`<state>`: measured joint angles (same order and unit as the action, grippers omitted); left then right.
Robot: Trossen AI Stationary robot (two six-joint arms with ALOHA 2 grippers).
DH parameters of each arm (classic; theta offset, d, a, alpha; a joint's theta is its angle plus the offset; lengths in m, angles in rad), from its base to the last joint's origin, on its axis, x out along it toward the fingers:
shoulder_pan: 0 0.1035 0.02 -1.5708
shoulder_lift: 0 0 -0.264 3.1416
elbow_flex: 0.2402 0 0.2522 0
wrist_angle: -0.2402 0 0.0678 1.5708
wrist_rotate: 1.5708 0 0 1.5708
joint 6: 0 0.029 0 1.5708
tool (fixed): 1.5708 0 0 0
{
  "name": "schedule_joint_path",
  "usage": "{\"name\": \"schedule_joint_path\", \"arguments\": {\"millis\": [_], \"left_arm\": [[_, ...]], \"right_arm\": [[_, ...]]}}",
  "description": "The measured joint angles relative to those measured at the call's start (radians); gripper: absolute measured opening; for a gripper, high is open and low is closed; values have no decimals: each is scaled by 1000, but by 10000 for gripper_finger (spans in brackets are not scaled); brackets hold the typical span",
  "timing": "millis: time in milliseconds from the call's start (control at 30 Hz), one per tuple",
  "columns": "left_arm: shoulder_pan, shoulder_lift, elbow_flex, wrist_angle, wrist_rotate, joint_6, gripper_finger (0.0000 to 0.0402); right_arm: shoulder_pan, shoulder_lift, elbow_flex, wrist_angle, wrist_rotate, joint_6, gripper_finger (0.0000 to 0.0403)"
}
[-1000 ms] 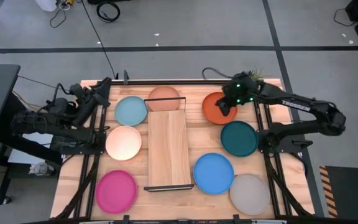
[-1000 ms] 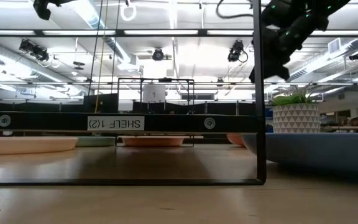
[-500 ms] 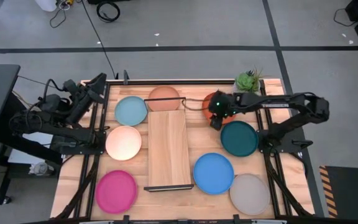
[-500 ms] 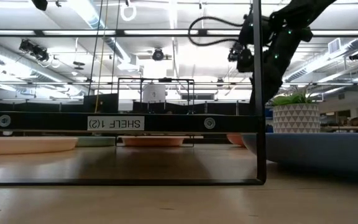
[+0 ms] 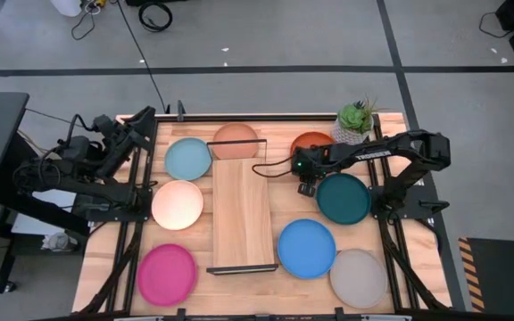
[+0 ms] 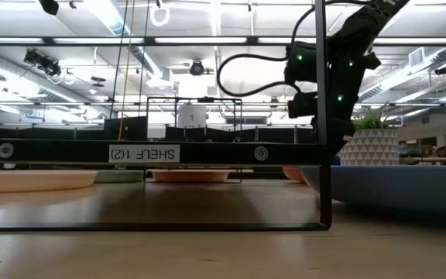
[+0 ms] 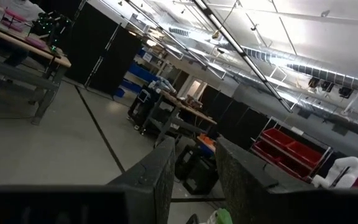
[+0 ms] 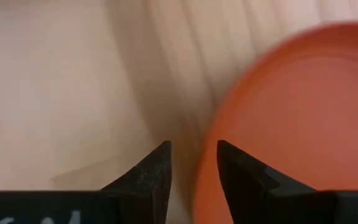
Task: Place and stack plates onto a shelf
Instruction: Put the orange plate on the shelf
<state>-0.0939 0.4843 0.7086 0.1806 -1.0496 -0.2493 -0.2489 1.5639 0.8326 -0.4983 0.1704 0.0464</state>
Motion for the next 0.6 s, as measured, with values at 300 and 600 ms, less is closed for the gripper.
{"name": "schedule_joint_path", "arguments": {"millis": [300, 600], "left_arm": [[0, 0, -1, -29, 0, 1, 125], [0, 0, -1, -30, -1, 33, 125]], "right_arm": [[-3, 6, 0, 13, -13, 55, 66], [-2, 5, 0, 48, -63, 86, 14]]}}
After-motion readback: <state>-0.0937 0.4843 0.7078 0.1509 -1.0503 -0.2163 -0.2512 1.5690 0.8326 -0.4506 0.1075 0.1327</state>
